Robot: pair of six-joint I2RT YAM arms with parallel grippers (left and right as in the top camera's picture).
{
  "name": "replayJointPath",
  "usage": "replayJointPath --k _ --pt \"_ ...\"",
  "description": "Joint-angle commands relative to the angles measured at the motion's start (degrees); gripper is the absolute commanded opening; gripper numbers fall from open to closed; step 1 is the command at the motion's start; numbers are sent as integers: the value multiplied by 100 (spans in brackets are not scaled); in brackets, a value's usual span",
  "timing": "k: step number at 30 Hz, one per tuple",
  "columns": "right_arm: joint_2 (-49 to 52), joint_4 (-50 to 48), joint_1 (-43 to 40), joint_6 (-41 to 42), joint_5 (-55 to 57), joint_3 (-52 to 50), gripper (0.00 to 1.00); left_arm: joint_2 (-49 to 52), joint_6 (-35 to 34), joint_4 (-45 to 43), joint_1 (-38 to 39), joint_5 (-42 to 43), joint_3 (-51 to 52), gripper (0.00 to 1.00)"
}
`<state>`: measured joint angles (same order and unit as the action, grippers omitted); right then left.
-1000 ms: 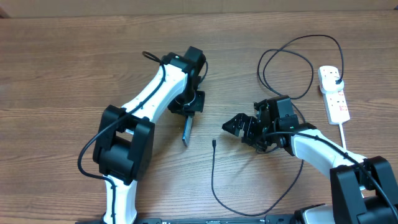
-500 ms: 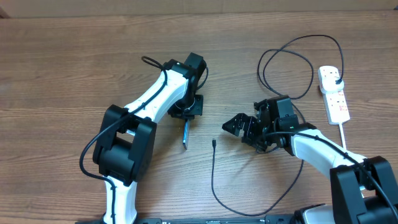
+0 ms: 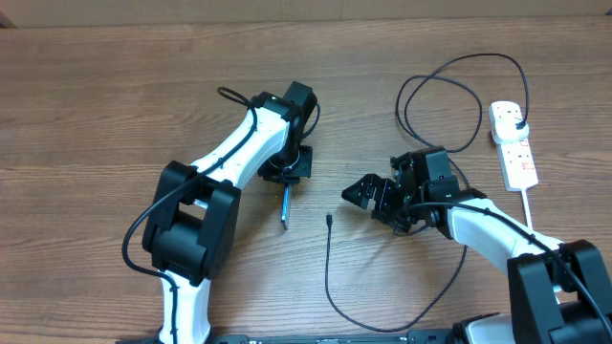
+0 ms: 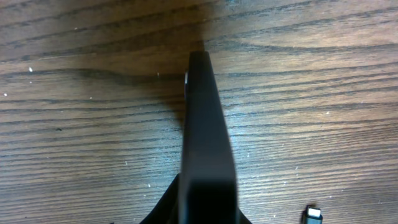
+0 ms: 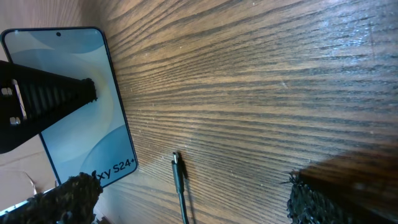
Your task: Plug charger to phone and switch on socket
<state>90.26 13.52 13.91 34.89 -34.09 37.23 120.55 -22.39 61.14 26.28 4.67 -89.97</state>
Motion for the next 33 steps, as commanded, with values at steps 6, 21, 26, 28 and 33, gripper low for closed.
replayJointPath --k 6,21,26,28,33 --pt "37 33 -17 -68 448 -11 100 -66 -98 0 15 -66 114 13" --pt "37 -7 -17 -66 444 -11 100 -66 -96 24 15 68 170 4" --pt "37 -278 -9 -94 -382 -11 81 -70 118 72 -129 787 63 4" --pt "35 -317 -7 -90 -605 -2 62 -103 186 15 -260 1263 -4 4" --pt "35 262 -7 -92 -1021 306 39 -448 529 -282 -793 3086 -31 4"
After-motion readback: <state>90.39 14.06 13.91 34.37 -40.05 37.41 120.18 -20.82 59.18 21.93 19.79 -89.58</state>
